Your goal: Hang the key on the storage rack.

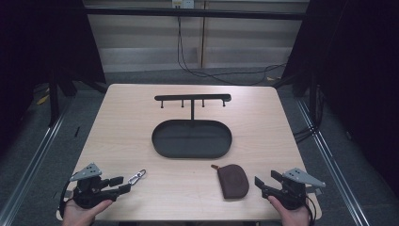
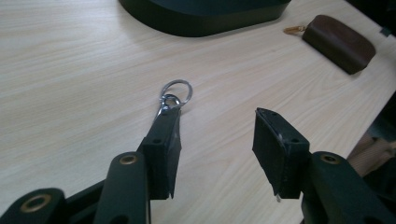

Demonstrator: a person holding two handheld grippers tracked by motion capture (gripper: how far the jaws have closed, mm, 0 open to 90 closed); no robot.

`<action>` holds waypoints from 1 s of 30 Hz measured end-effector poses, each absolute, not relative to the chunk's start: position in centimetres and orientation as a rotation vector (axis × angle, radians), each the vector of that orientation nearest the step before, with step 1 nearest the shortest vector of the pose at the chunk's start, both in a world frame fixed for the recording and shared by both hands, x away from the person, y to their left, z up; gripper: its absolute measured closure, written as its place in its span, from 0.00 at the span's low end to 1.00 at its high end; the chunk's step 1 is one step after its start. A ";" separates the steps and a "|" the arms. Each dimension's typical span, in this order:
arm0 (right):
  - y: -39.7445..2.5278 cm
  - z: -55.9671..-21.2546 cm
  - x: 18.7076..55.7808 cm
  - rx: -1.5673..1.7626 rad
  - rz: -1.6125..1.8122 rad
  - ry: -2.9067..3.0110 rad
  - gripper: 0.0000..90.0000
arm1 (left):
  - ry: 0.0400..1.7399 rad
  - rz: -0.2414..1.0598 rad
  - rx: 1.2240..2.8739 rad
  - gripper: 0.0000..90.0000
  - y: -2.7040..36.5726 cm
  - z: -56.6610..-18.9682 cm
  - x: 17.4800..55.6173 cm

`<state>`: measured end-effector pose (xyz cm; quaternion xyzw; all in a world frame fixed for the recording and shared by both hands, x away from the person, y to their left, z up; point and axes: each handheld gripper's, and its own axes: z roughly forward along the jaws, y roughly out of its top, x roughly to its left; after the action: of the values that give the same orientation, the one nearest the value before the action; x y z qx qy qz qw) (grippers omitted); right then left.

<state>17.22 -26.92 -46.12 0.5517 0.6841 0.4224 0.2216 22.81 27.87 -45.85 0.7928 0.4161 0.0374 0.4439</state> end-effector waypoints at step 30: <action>-27.2 -46.4 17.7 1.564 1.204 1.916 0.31 | 1.026 0.073 2.126 0.55 26.9 -44.8 22.8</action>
<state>17.67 -27.16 -46.40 0.5578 0.6833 0.4294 0.1940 22.82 26.86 -44.85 0.8326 0.4019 0.0286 0.3801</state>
